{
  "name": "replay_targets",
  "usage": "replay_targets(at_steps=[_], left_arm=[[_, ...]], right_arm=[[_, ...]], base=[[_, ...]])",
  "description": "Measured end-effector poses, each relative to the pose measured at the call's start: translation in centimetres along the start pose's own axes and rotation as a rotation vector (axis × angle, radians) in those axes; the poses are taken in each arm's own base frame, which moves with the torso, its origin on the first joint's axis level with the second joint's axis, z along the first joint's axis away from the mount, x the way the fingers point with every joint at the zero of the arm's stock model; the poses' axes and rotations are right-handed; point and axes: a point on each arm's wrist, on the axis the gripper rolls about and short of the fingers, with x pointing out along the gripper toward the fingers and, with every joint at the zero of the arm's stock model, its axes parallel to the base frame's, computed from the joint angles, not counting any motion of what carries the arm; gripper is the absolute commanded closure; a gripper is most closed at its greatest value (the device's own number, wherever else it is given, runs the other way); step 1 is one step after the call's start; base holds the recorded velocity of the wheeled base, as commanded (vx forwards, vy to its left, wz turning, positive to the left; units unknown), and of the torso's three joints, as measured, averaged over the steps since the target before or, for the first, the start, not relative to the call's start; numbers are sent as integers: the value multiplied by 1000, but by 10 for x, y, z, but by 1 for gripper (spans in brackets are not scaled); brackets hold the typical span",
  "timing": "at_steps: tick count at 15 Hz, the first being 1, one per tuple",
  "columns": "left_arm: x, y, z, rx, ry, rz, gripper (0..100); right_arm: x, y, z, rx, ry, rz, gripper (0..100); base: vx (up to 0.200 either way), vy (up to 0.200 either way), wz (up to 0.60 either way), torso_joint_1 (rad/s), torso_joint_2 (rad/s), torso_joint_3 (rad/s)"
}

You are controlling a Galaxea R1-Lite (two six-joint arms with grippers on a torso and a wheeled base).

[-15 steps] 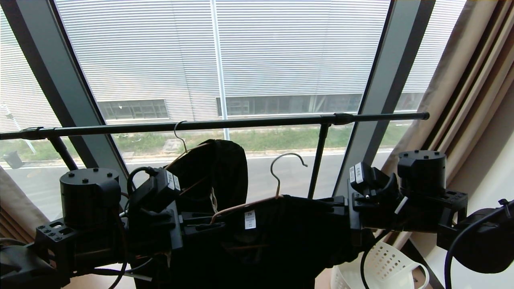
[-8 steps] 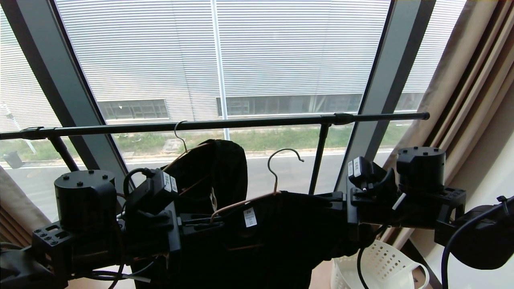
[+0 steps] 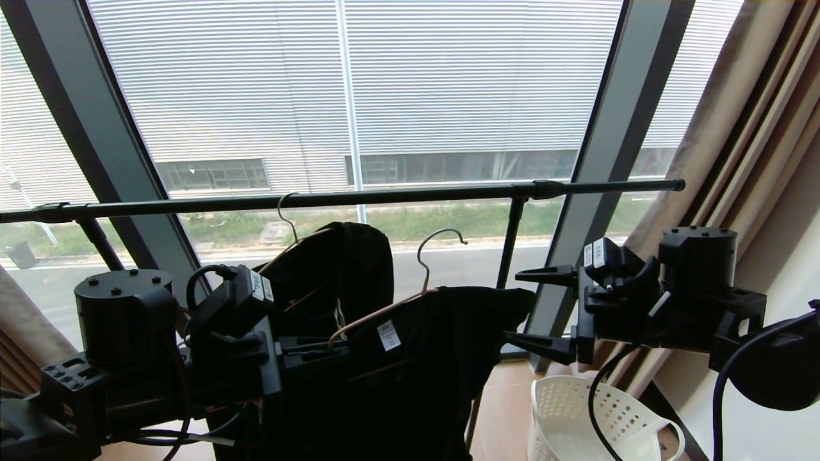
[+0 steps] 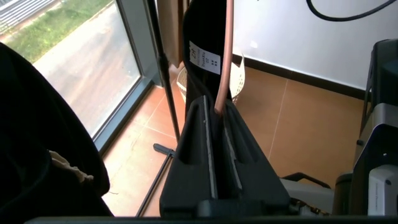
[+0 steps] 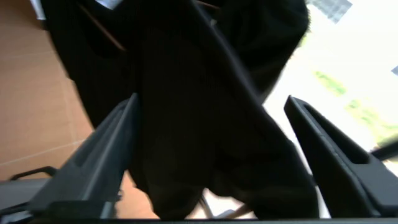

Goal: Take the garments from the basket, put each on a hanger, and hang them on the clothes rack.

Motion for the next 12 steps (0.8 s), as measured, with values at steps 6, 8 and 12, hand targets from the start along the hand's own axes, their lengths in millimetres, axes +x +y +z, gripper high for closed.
replay_targets(at_steps=[6, 8, 12], left_arm=[[-1, 0, 1, 2, -3, 1, 100], [-1, 0, 1, 2, -5, 1, 100], [-2, -1, 2, 5, -8, 2, 100]], right_arm=[[-6, -25, -15, -3, 22, -62, 0], [-3, -29, -25, -9, 42, -62, 0], [4, -35, -43, -24, 77, -56, 0]], base=[[0, 0, 0, 0, 0, 0], [0, 0, 0, 0, 0, 0], [0, 0, 0, 0, 0, 0]])
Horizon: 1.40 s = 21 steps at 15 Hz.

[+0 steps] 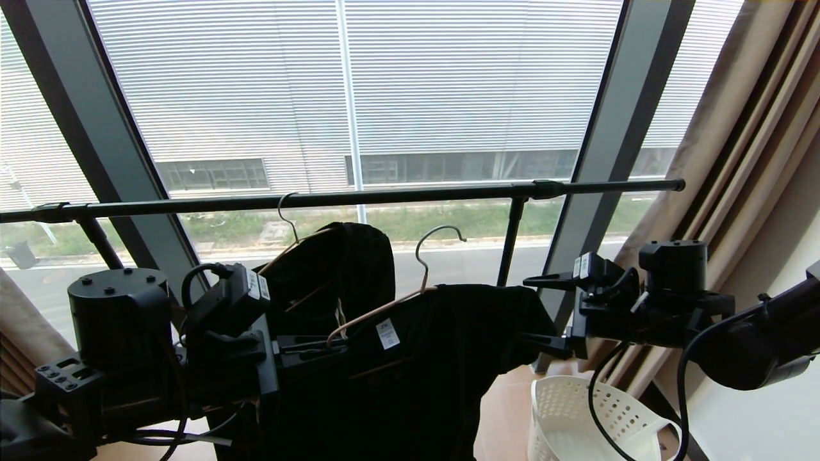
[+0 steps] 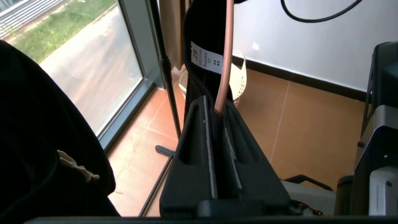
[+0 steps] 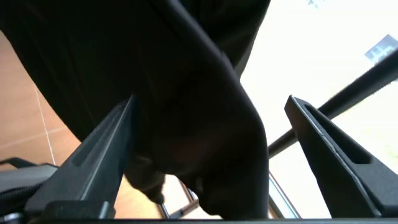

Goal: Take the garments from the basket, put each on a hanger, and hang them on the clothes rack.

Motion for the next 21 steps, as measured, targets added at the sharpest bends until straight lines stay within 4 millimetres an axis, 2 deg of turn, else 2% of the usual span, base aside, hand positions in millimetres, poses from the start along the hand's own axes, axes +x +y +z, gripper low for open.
replay_targets(at_steps=[7, 8, 15, 21], left_arm=[[-1, 1, 0, -2, -1, 5, 100], [-1, 1, 0, -2, -1, 6, 100], [-1, 2, 0, -3, -1, 11, 100], [-2, 5, 0, -6, -1, 22, 100]], right_arm=[[10, -18, -31, 31, 49, -19, 0], [11, -19, -34, 36, 53, -20, 100], [11, -25, -38, 41, 75, -58, 100], [-12, -48, -34, 29, 76, -178, 100]], base=[[0, 0, 0, 0, 0, 0], [0, 0, 0, 0, 0, 0], [0, 0, 0, 0, 0, 0], [0, 0, 0, 0, 0, 0]])
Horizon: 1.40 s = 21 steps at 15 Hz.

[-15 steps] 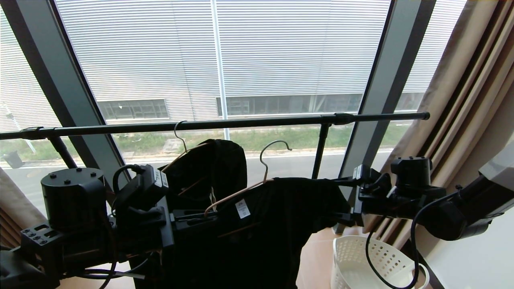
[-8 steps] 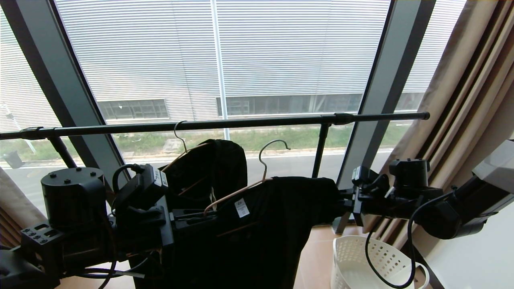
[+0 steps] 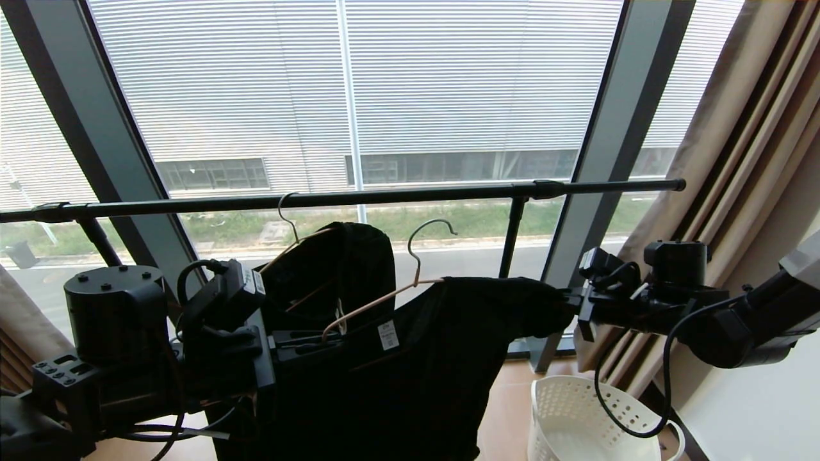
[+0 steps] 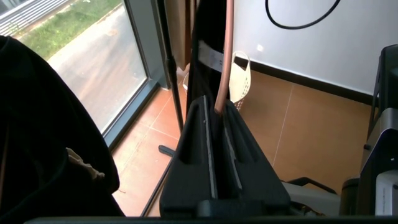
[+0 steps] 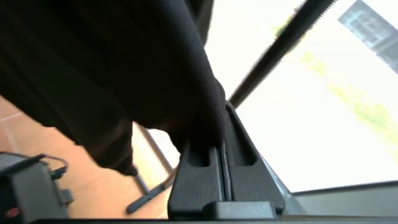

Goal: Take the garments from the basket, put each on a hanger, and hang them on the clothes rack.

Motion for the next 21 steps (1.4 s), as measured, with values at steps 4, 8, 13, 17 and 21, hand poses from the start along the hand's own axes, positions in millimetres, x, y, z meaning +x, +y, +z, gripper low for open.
replay_targets(at_steps=[4, 8, 13, 17, 21], left_arm=[[-1, 1, 2, 14, -18, 10, 100], [-2, 3, 1, 11, -15, 17, 100], [-1, 4, 0, 6, -11, 17, 100], [-1, 5, -1, 4, -9, 21, 100], [0, 8, -3, -5, -2, 29, 100]], right_arm=[[-8, -19, -4, 7, -1, -54, 100], [-13, -32, -13, 47, 29, -73, 100], [-9, -29, -13, 47, 31, -61, 100], [-7, -19, -12, 27, 35, -37, 0], [-9, -5, -4, -8, 24, -5, 0]], base=[[0, 0, 0, 0, 0, 0], [0, 0, 0, 0, 0, 0], [0, 0, 0, 0, 0, 0], [0, 0, 0, 0, 0, 0], [0, 0, 0, 0, 0, 0]])
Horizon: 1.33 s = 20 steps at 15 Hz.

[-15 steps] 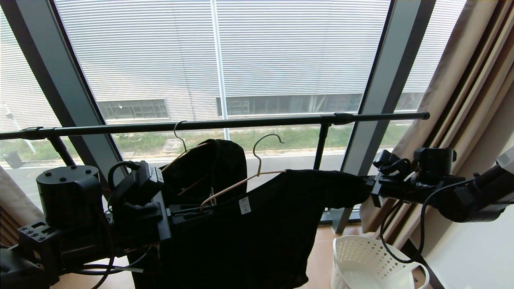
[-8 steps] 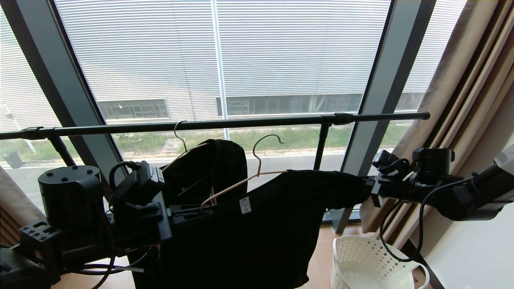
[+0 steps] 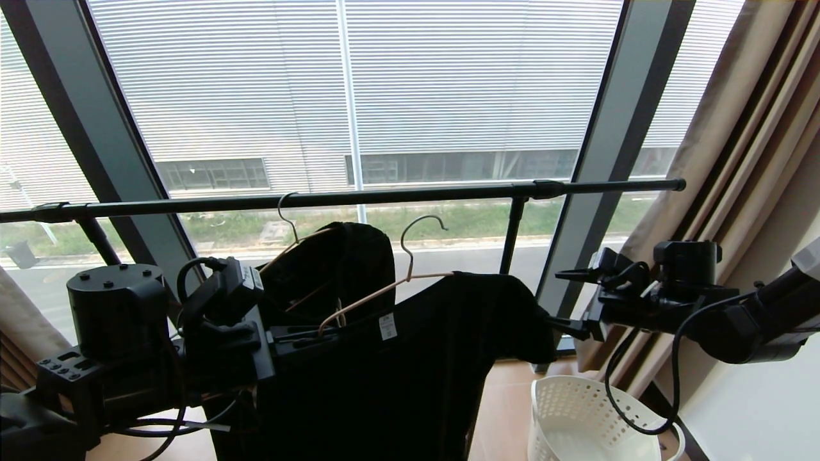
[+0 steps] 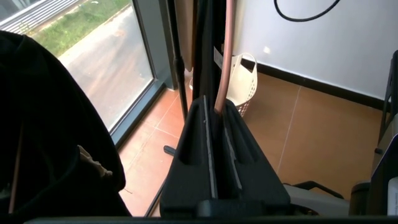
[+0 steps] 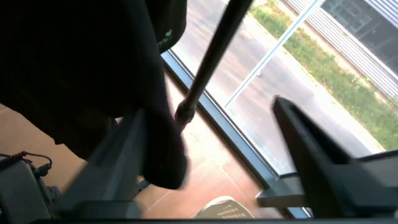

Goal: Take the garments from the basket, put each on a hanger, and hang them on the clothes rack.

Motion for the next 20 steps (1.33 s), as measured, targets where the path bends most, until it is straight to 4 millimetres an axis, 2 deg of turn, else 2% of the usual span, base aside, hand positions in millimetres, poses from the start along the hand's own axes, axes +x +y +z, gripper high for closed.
replay_targets(at_steps=[6, 12, 16, 18, 20], left_arm=[[-3, 11, -1, -15, 0, 44, 100], [2, 40, -9, -115, 11, 114, 100], [17, 37, -3, -252, 3, 110, 100], [25, 34, 2, -290, -2, 150, 100], [40, 30, 14, -313, -57, 201, 100]], right_arm=[[-11, 27, 32, -80, -97, 49, 0], [-18, 38, 52, -83, -133, 61, 0], [-6, 55, 66, -57, -117, 52, 0], [-5, 55, 69, -50, -121, 52, 0], [-2, 53, 72, 30, -129, 48, 0]], base=[[0, 0, 0, 0, 0, 0], [0, 0, 0, 0, 0, 0], [0, 0, 0, 0, 0, 0], [0, 0, 0, 0, 0, 0], [0, 0, 0, 0, 0, 0]])
